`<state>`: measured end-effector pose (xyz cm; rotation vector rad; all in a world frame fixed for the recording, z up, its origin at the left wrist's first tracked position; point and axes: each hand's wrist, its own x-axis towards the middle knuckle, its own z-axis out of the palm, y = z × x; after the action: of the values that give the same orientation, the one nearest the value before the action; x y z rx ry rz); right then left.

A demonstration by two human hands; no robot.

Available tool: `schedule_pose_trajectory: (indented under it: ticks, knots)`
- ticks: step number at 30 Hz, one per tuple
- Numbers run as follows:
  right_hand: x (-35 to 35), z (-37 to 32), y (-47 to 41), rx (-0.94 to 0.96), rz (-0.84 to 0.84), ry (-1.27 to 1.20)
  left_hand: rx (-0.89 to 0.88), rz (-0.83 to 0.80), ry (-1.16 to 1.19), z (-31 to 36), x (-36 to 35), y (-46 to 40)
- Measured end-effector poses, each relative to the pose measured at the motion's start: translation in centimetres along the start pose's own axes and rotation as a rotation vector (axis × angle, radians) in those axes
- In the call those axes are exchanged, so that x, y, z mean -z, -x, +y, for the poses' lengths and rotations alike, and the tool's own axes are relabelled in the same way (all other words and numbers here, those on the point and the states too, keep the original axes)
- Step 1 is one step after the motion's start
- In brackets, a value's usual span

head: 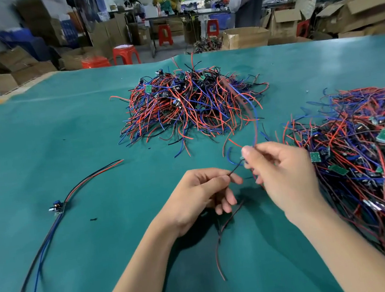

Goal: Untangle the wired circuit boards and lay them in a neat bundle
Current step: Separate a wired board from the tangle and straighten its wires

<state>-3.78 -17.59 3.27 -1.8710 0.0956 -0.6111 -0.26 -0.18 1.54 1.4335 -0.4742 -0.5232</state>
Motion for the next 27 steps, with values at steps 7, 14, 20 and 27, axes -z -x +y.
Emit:
schedule_pose_trajectory:
  ticks: [7,14,20,27]
  knots:
    - [6.6,-1.4,-2.8,-0.032,0.313,-0.198,0.001,-0.024,0.015,0.1,-0.3,0.1]
    - [19.0,0.6,-9.2,-0.274,0.056,0.635,0.005,0.087,0.133,0.1,-0.2,-0.1]
    - [10.1,-4.4,-9.7,0.078,-0.118,1.052,0.027,0.110,0.149,0.0,-0.1,-0.1]
    - [-6.3,-3.2,-12.0,0.099,-0.692,0.776,0.026,0.117,0.182,-0.1,0.1,-0.4]
